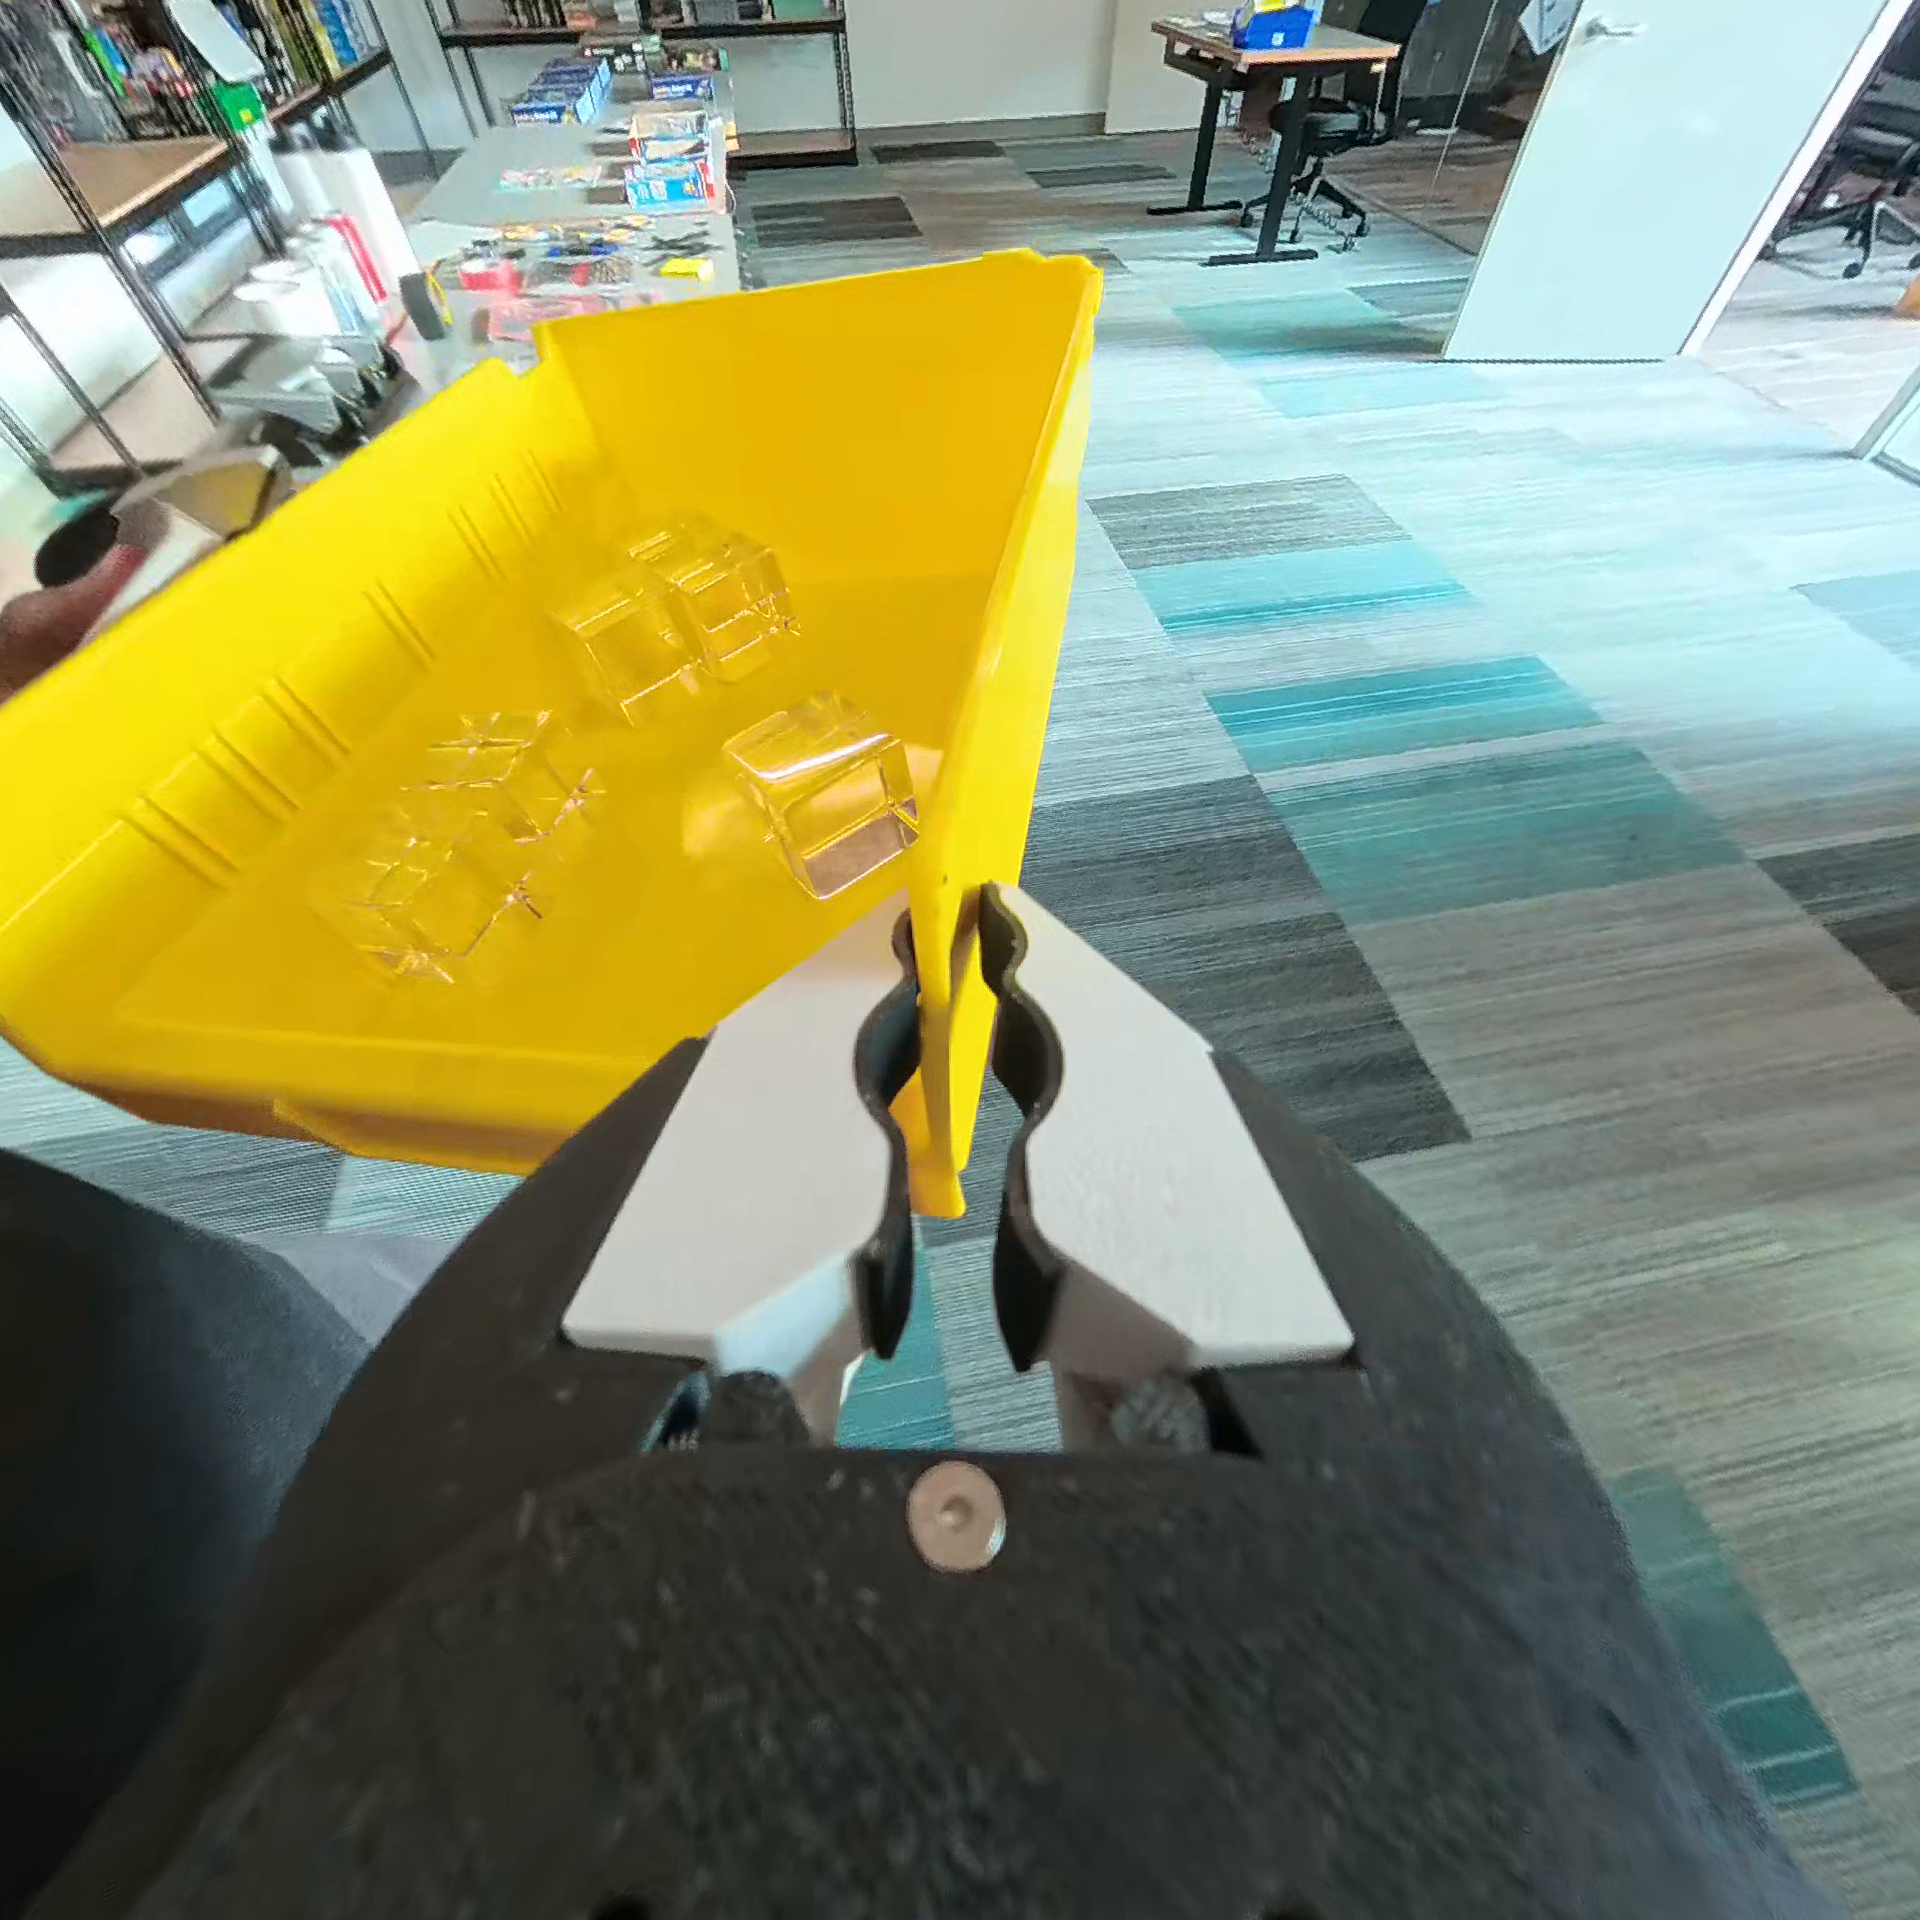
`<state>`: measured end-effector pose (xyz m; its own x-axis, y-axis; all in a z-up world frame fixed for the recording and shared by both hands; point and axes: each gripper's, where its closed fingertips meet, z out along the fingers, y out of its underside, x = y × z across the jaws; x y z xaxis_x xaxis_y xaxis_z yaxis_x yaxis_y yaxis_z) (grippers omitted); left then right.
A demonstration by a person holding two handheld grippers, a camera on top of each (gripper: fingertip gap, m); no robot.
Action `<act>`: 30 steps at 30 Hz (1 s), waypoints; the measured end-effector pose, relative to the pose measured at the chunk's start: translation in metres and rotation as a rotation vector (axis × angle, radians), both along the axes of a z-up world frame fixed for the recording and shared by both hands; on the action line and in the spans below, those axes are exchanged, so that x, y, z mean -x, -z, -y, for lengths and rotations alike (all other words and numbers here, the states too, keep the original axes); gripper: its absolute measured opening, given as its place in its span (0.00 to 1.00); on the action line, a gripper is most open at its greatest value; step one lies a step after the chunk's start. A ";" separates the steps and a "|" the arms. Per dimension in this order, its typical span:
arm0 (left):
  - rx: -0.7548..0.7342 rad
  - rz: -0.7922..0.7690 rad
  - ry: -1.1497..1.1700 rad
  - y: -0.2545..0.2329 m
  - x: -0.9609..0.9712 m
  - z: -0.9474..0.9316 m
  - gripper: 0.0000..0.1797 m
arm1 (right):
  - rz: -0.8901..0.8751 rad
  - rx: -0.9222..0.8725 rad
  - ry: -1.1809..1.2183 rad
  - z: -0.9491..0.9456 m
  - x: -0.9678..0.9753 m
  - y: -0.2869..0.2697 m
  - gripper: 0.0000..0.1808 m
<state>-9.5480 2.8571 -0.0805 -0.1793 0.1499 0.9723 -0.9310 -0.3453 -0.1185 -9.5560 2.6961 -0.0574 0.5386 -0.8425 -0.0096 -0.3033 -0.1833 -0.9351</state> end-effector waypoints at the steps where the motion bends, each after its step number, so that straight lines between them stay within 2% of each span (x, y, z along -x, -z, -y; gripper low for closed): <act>1: 0.011 -0.006 -0.012 0.005 -0.029 0.000 0.71 | 0.006 0.017 -0.011 0.000 -0.030 0.004 0.03; 6: 0.009 0.000 -0.008 0.020 -0.183 -0.001 0.71 | 0.015 0.011 -0.014 -0.004 -0.186 0.014 0.03; 12: -0.058 0.007 0.015 -0.002 -0.375 -0.012 0.71 | 0.024 0.029 -0.008 -0.010 -0.373 0.008 0.03; 16: -0.096 0.019 0.050 -0.006 -0.499 0.003 0.71 | 0.056 -0.022 0.027 0.006 -0.498 0.006 0.02; 22: -0.113 0.048 0.109 0.011 -0.705 0.054 0.71 | 0.117 -0.001 0.040 0.054 -0.701 0.021 0.01; 26: -0.133 0.028 0.068 0.013 -0.847 0.091 0.71 | 0.115 0.005 0.026 0.093 -0.840 0.030 0.02; 30: -0.107 0.028 0.011 -0.005 -0.982 0.128 0.71 | 0.111 0.027 -0.003 0.131 -0.981 0.008 0.02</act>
<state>-8.5656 2.7288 -0.0751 -0.2059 0.0475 0.9774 -0.9304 -0.3189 -0.1805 -8.5749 2.5655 -0.0656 0.5376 -0.8400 0.0734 -0.1974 -0.2100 -0.9576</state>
